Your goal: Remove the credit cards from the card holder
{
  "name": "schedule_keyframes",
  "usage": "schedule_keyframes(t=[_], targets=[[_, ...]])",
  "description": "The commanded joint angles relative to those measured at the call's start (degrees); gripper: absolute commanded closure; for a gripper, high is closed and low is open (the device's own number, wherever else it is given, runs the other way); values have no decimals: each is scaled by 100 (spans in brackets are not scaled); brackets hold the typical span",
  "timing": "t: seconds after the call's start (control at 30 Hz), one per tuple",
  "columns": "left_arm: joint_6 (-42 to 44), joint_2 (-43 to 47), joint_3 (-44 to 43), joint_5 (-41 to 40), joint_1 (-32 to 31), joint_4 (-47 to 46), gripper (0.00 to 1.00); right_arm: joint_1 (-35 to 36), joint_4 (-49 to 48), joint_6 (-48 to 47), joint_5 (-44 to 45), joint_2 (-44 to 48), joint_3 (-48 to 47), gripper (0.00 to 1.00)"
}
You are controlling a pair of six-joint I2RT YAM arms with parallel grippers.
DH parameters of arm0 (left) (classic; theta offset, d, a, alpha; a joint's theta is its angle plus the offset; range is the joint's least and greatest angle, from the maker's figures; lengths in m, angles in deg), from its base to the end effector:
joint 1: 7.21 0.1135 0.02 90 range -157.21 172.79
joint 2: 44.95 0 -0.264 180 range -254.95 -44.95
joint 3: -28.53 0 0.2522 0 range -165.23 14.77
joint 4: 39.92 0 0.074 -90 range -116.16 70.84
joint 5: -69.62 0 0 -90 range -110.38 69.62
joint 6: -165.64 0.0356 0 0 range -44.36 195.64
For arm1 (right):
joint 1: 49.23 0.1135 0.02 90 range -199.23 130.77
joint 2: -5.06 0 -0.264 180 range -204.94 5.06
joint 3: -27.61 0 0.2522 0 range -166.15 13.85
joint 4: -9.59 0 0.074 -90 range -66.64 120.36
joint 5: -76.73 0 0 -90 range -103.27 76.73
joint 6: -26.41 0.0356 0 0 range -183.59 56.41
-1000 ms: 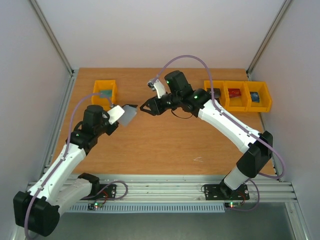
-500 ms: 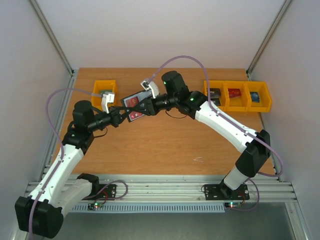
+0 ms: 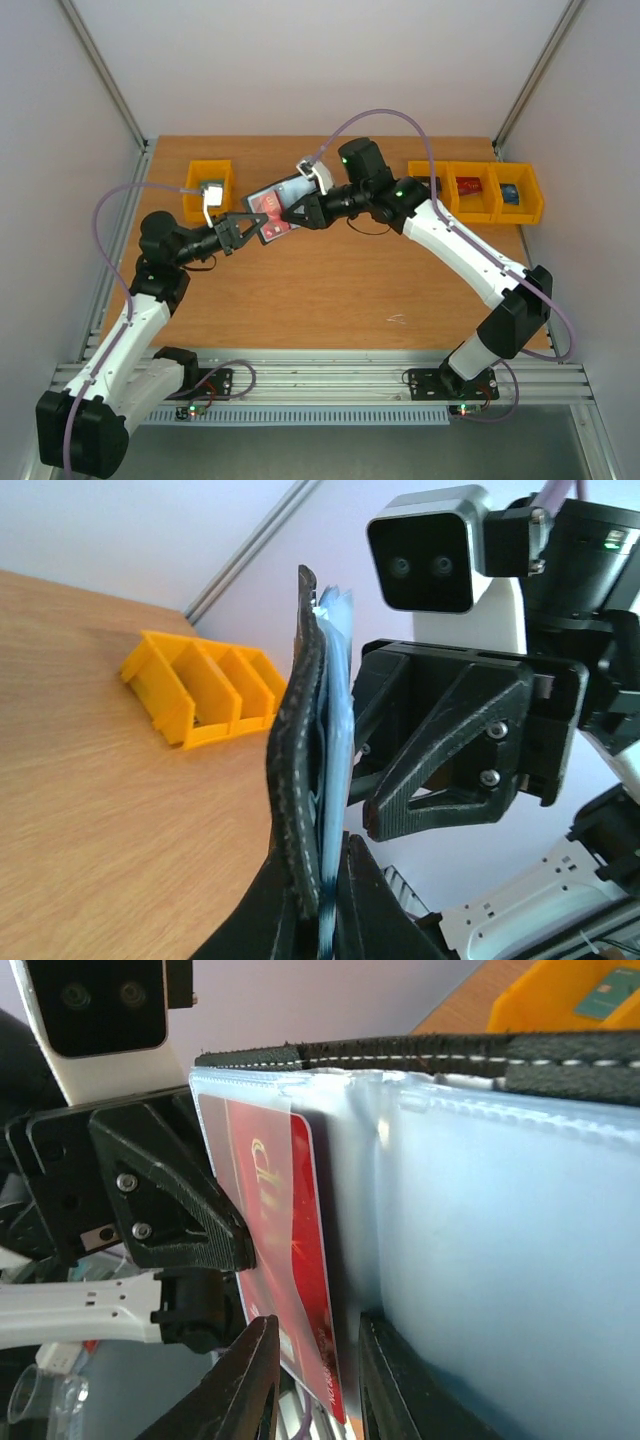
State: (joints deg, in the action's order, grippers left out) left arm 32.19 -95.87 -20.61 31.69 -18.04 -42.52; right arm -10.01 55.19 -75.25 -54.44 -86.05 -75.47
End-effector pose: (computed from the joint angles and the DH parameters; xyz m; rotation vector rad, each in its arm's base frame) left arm 0.1927 -0.0654 0.3120 0.3067 1.7304 -1.4132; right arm 0.2608 0.2431 0.3739 -1.3031 1.7406 1.0496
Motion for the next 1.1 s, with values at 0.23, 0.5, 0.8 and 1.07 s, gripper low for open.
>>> schedule_keyframes(t=[0.23, 0.5, 0.8, 1.07], targets=[[-338, 205, -39, 935, -11, -1854, 100, -30, 10, -131, -1204, 43, -279, 98], [-402, 198, -47, 1037, -70, -1890, 100, -34, -195, -54, -1393, 83, -278, 98], [-299, 165, -112, 1242, -319, -2000, 100, 179, -307, -157, -360, 17, -344, 95], [-296, 171, -52, 1209, -363, -1998, 100, 225, -658, -48, -1084, -72, -434, 85]])
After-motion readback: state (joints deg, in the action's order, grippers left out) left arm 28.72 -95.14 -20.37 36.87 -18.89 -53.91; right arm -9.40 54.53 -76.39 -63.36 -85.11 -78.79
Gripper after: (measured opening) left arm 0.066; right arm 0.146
